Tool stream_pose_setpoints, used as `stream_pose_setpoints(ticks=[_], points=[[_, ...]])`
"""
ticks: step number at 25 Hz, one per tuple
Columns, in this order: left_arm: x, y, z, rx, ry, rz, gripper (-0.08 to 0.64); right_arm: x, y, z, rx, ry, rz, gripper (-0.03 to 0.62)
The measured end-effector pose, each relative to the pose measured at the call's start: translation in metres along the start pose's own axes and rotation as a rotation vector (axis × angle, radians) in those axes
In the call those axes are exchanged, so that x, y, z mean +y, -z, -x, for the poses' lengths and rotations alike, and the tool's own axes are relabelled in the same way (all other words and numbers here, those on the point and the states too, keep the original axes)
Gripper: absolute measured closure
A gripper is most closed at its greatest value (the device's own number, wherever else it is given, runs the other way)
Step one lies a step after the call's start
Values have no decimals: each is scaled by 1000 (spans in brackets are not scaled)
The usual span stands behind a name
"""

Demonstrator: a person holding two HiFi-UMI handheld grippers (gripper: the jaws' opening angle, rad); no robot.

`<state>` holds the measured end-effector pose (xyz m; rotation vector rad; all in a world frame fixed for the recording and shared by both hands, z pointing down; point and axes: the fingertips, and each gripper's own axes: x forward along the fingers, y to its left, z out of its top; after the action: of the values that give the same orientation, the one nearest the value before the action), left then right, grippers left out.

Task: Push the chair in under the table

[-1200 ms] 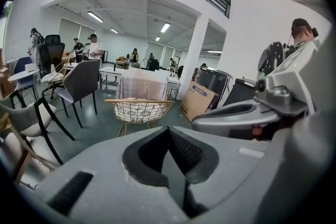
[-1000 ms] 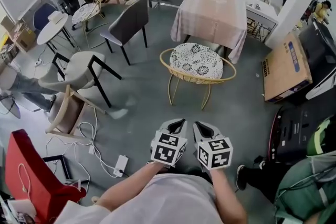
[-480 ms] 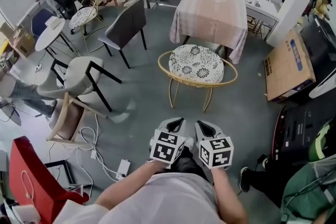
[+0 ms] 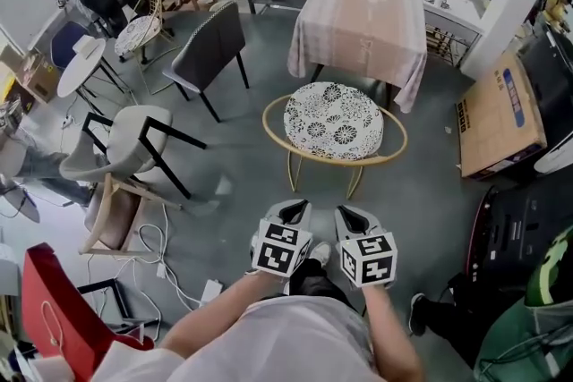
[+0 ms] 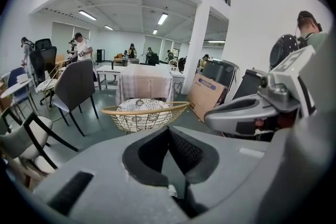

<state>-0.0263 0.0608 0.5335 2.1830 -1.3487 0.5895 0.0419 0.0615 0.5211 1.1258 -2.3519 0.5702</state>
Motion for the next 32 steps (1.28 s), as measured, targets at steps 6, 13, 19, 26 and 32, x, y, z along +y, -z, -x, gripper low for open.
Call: stream_pose_setpoints(ticks=[6,13,19,26,32], points=[[17,-10,-35,57,-15,-102,554,-32,-9,-28,42,-12,75,588],[37,-17,-74,143,-30,-322,552,-67,-15,-56,88,-36,226,587],[44,-22,-98,205,-20,-492,502,-90,-14,-70,135,-66,405,579],[54,-16,-123,291,-15,-756,453,-99,-4,-88,205,-92,623,517],[65,-9,-143,343,9,-870,431,-103,2,-102,251,-105,767,490]])
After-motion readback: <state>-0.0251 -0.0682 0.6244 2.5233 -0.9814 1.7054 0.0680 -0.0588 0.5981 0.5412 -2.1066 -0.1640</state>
